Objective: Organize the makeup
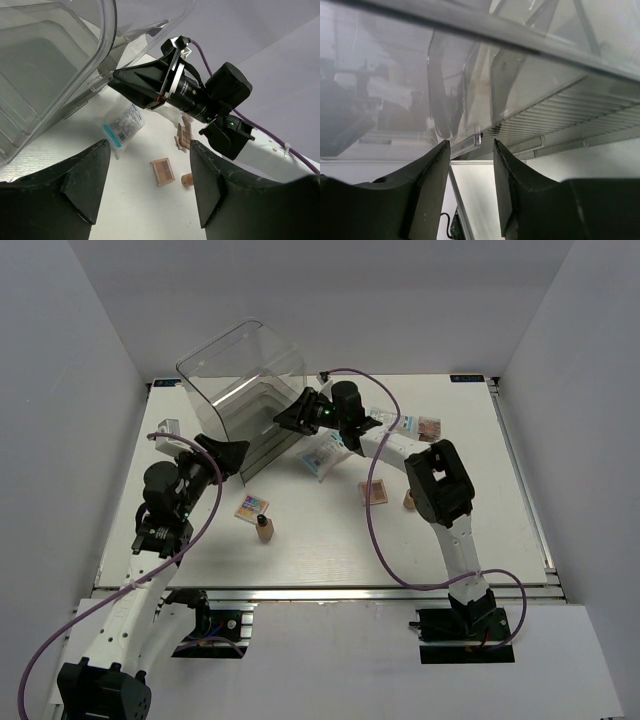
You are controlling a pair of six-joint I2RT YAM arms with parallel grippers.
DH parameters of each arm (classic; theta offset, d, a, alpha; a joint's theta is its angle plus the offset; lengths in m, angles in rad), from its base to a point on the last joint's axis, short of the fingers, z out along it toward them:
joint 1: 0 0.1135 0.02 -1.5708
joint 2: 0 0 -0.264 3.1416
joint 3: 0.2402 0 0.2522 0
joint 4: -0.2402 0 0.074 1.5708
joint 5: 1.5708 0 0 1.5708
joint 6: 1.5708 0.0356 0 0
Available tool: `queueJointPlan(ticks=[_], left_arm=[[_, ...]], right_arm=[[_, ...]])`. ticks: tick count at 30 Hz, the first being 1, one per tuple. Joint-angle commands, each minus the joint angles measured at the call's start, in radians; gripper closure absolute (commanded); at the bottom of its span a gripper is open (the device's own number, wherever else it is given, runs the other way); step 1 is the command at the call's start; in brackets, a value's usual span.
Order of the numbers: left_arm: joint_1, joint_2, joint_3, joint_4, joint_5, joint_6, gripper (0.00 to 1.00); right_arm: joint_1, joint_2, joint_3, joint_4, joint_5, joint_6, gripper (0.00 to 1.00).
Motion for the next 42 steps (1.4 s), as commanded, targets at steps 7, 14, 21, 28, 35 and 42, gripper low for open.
queueJointPlan(ticks=[7,14,21,28,35,42], left_arm=[[-0.004,-0.015,0.001,-0.042,-0.012,0.002,0.26],[-0.004,-0.035,-0.031,-0.041,-0.021,-0.007,0.26],[-0.004,-0.039,-0.049,-0.041,-0.032,0.016,0.25],[-0.004,-0.016,-0.054,-0.013,-0.041,0.024,0.2],[-0.004,0.017,-0.054,0.053,-0.028,0.022,0.18],[-0.004,0.118,-0.013,0.132,-0.003,0.025,0.17]], right_arm=[[0.013,0.042,0.079,0.125,0.027,0.034,0.76],[0.005,0.008,0.06,0.203,0.014,0.048,0.97],[-0.012,-0.074,0.013,0.223,0.005,0.072,1.0],[-0.036,-0.176,-0.059,0.213,-0.002,0.091,1.0],[-0.049,-0.228,-0.101,0.202,-0.009,0.089,1.0],[-0.049,-0.24,-0.087,0.187,-0.007,0.085,1.0]])
